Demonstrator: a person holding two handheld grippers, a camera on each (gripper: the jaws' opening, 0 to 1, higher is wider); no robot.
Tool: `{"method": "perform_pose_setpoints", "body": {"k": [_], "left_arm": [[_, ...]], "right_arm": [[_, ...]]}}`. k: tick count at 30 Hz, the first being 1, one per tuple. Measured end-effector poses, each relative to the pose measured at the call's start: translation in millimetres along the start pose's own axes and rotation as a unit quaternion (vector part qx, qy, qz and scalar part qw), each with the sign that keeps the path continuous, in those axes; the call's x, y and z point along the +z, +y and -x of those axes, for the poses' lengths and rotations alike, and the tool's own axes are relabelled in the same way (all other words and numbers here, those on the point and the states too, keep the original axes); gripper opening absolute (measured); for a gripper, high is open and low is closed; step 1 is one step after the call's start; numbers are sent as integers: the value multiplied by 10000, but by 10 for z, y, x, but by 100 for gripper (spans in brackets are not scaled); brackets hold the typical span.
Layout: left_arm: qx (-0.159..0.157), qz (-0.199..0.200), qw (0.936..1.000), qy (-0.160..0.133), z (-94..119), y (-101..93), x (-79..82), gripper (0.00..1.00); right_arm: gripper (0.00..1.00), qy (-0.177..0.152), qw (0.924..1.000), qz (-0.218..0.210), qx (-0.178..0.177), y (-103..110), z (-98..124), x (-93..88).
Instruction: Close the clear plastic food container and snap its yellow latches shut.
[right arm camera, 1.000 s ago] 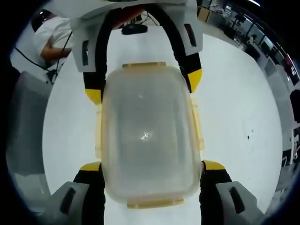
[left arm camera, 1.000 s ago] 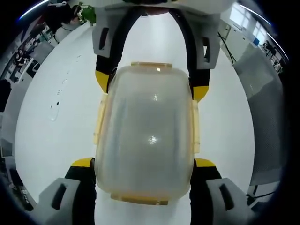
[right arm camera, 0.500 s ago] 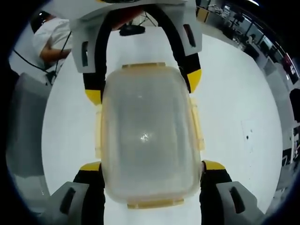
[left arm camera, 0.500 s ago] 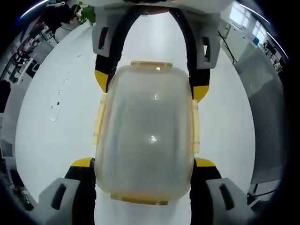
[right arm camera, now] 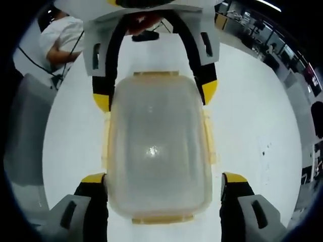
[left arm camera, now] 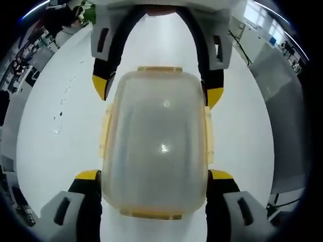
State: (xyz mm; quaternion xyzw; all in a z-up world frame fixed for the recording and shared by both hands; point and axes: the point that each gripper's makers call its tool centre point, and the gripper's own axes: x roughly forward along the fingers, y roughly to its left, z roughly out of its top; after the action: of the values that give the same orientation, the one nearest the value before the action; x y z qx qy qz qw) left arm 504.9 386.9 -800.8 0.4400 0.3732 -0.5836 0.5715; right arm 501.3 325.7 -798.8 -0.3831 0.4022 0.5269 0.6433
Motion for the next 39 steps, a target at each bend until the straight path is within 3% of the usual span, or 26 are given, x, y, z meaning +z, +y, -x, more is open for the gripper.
{"method": "perform_pose_setpoints", "body": {"k": [2, 8, 12, 13, 15, 20, 23, 26, 29, 30, 31, 35, 36, 38, 39], "left_arm": [[-1, 51, 9999, -95, 0, -3, 27, 99], [-100, 152, 9994, -289, 45, -33, 94, 99], [24, 134, 9986, -513, 78, -23, 85, 99], [201, 201, 9964, -800, 108, 17, 142, 98], [332, 435, 9925, -1092, 141, 44, 167, 98], [530, 961, 9751, -1930, 209, 62, 205, 96], [621, 1151, 9617, -2407, 254, 41, 232, 97], [753, 1704, 9359, -2991, 329, 39, 254, 99], [891, 2073, 9175, -3276, 343, 38, 193, 99], [943, 2211, 9104, -3367, 345, 38, 166, 99], [938, 2304, 9057, -3431, 344, 24, 162, 99], [1084, 2401, 9013, -3439, 321, -4, 96, 98], [1082, 2403, 9010, -3445, 322, -9, 96, 99], [1089, 2475, 8968, -3503, 332, -24, 102, 99], [1095, 2543, 8937, -3530, 327, -20, 94, 99]], "right_arm": [[97, -199, 9996, -187, 83, 18, 13, 59], [99, -318, 9991, -234, 128, 52, 1, 1], [98, -1214, 9917, -422, -93, 1, 111, 163], [98, -1363, 9886, -635, -79, 16, 143, 157], [98, -1663, 9828, -791, -132, 30, 185, 164], [98, -2236, 9675, -1042, -548, 8, 260, 163], [98, -2758, 9484, -1385, -734, 13, 344, 223], [99, -3197, 9277, -1653, -994, 22, 429, 264], [98, -3498, 9075, -1952, -1263, -15, 495, 249], [98, -3644, 8958, -2172, -1329, -34, 516, 240], [98, -3701, 8901, -2279, -1373, -41, 523, 229], [100, -3656, 8802, -2670, -1423, -26, 454, 152], [100, -3636, 8819, -2619, -1465, -20, 450, 150], [100, -3654, 8798, -2596, -1580, -21, 471, 140], [100, -3698, 8750, -2691, -1588, -29, 484, 137]]}}
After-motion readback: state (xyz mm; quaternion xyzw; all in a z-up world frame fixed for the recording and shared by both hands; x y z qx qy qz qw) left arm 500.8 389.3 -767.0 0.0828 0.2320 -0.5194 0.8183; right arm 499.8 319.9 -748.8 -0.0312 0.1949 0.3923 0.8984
